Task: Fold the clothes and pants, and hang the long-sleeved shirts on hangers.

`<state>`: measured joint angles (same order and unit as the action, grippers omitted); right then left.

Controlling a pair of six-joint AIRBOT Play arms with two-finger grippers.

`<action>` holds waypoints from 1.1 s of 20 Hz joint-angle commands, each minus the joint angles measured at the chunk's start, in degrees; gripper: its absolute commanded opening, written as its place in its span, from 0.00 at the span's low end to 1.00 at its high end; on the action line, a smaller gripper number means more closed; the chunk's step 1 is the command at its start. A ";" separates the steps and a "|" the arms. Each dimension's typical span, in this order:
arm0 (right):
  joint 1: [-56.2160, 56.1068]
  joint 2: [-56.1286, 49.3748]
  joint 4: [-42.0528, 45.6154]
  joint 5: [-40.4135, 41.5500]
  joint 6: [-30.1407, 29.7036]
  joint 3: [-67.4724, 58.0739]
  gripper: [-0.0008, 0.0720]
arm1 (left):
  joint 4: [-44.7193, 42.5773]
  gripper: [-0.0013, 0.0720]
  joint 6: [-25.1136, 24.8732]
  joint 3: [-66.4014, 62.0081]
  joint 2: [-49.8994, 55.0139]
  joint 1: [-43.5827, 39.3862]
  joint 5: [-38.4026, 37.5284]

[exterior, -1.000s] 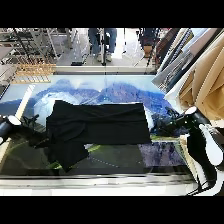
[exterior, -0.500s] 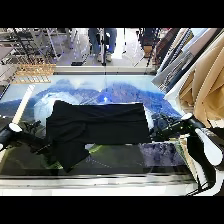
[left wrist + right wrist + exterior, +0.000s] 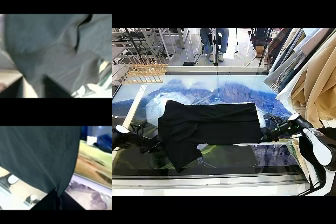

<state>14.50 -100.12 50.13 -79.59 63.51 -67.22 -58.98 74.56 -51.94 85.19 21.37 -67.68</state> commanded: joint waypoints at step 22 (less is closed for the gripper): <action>0.15 65.66 13.33 15.76 1.44 -45.31 0.04 | 125.26 0.03 -15.08 -43.47 -37.33 33.88 3.67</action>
<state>14.63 -43.05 57.93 -74.13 63.22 -102.56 41.98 59.75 -88.73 51.35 49.10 -70.54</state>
